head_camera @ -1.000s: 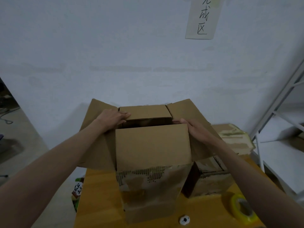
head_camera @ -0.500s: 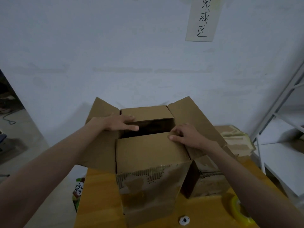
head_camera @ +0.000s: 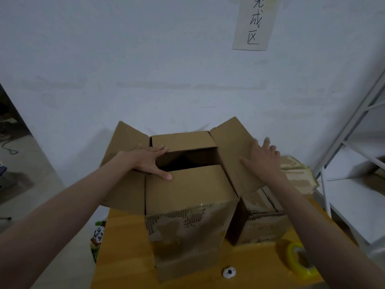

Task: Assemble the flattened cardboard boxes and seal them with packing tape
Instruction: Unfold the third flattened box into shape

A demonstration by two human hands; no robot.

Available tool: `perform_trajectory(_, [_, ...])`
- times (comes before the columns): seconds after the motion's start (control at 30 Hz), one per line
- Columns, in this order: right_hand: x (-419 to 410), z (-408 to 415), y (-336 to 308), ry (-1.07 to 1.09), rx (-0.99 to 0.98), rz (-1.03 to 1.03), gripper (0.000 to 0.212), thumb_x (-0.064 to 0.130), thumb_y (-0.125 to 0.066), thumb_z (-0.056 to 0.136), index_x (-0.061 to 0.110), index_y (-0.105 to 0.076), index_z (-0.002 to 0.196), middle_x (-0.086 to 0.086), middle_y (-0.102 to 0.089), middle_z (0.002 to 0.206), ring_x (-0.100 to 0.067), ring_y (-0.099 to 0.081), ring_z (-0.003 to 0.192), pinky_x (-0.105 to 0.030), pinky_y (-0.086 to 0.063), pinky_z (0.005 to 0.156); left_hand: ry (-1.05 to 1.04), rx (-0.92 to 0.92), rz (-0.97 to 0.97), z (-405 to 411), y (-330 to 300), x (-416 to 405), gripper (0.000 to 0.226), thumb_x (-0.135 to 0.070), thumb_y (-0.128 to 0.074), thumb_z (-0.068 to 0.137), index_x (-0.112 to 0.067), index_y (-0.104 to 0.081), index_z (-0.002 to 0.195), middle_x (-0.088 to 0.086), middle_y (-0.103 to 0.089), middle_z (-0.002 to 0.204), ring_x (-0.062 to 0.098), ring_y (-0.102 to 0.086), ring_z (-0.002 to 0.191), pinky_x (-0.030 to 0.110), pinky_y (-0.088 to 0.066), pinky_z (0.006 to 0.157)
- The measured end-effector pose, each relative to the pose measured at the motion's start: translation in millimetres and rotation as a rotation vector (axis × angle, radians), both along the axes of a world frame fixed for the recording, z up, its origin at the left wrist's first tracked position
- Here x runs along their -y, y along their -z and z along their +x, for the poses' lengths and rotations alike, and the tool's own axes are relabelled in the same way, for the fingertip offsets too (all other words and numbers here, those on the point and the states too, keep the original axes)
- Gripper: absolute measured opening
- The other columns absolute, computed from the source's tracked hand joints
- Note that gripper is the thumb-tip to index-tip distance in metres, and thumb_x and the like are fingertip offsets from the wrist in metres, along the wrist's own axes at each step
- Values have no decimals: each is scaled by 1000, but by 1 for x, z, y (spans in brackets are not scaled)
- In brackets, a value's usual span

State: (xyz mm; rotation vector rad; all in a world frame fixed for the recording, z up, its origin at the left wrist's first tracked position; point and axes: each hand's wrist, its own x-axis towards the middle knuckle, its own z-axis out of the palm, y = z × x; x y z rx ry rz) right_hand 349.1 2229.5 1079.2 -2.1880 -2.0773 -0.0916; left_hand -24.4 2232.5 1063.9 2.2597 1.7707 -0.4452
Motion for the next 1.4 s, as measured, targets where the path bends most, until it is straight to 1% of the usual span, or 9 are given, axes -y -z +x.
perform_trajectory(0.13, [5,9,-23,-45,-162,-1,74,26,-57,95,9,-15,153,-18,-56,126,-38,-58,109,-41,-43,81,-4,13,4,1,0,0,140,-108,-34,46,-35,14,156,-10,15,165,20,0,154,58,9,120])
perform_trajectory(0.3, [15,-26,-57,-322,-512,-96,63,33,-51,101,15,-26,156,-11,-50,146,-30,-50,130,-41,-43,103,-8,8,15,4,-3,1,136,-105,-37,52,-33,13,157,-8,13,165,21,0,154,56,9,120])
perform_trajectory(0.57, [20,-84,31,-513,-132,-380,80,83,-18,87,45,1,156,9,5,166,-28,4,153,-62,-2,119,-49,-31,20,14,-6,11,126,-99,-43,60,-35,4,158,-10,5,166,20,-6,153,52,5,121])
perform_trajectory(0.93, [9,-69,48,-446,-292,-311,78,81,-35,86,47,-16,154,12,1,166,-38,6,152,-60,-16,118,-305,-202,356,0,-29,22,91,-73,-59,79,-20,-35,149,10,-29,158,42,-15,148,67,2,115])
perform_trajectory(1.07, [8,-68,50,-440,-264,-270,75,81,-33,86,51,-15,152,15,-1,165,-38,-7,150,-62,-26,112,-578,182,300,-26,-34,12,106,-41,-80,72,-3,-19,151,15,-39,146,40,-42,130,55,-40,108])
perform_trajectory(1.2, [8,-66,53,-448,-281,-264,75,82,-34,85,51,-17,152,18,-2,165,-38,-8,150,-62,-28,110,-503,452,453,-5,-54,3,93,-36,-55,84,-5,-4,156,18,-5,164,35,-18,149,49,-18,122])
perform_trajectory(1.27, [9,-65,53,-441,-289,-261,75,82,-35,85,51,-18,151,18,-2,165,-37,-8,150,-62,-28,110,-453,559,388,21,-62,10,87,-34,-55,94,-15,0,158,11,-10,165,32,-27,147,37,-24,117])
perform_trajectory(1.37, [8,-65,54,-440,-290,-258,76,82,-35,85,51,-18,152,17,-3,165,-38,-9,150,-62,-28,111,-296,555,303,63,-45,12,52,-51,-44,94,-21,-44,136,0,-56,132,21,-57,109,33,-40,101])
perform_trajectory(1.4, [9,-64,54,-441,-283,-259,76,82,-34,85,51,-17,152,17,-2,165,-38,-9,150,-62,-28,111,-266,532,263,71,-33,10,67,-66,-35,89,-19,-45,136,2,-57,133,20,-56,112,38,-42,104])
